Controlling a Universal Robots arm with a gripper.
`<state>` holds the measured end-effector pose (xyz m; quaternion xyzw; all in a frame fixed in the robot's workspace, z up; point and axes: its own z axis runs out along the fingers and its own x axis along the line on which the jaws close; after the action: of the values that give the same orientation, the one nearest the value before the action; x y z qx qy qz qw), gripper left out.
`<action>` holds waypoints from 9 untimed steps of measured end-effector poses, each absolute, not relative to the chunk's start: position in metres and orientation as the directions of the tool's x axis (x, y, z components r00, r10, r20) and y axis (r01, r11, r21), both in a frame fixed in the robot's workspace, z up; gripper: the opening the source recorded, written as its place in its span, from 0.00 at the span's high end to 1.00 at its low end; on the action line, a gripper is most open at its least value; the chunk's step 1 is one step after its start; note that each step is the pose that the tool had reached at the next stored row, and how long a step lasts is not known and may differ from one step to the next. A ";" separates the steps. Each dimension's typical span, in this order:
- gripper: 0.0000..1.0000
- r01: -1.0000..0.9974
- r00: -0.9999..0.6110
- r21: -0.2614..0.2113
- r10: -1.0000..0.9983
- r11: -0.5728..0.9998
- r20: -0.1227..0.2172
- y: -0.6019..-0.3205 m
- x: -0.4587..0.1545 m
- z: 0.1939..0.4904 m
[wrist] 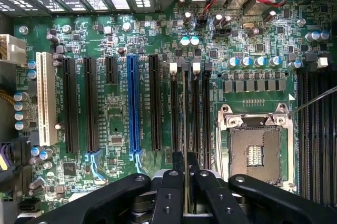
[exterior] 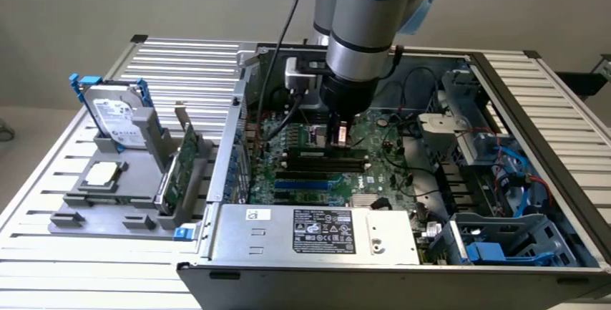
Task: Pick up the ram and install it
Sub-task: 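Insert the ram into the slot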
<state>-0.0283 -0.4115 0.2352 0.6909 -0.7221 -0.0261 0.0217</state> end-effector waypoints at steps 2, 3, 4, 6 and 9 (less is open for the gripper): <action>0.86 -0.997 -0.044 0.065 -0.999 0.044 -0.005 -0.412 -0.028 0.235; 0.86 -0.997 -0.044 0.064 -0.999 0.043 -0.005 -0.413 -0.028 0.235; 0.86 -0.997 -0.043 0.062 -0.999 0.043 -0.005 -0.413 -0.028 0.234; 0.86 -0.997 -0.043 0.060 -0.999 0.043 -0.005 -0.413 -0.028 0.234; 0.86 -0.997 -0.043 0.059 -0.999 0.043 -0.002 -0.413 -0.028 0.232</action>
<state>-0.0284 -0.4132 0.2325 0.6913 -0.7219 -0.0221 0.0198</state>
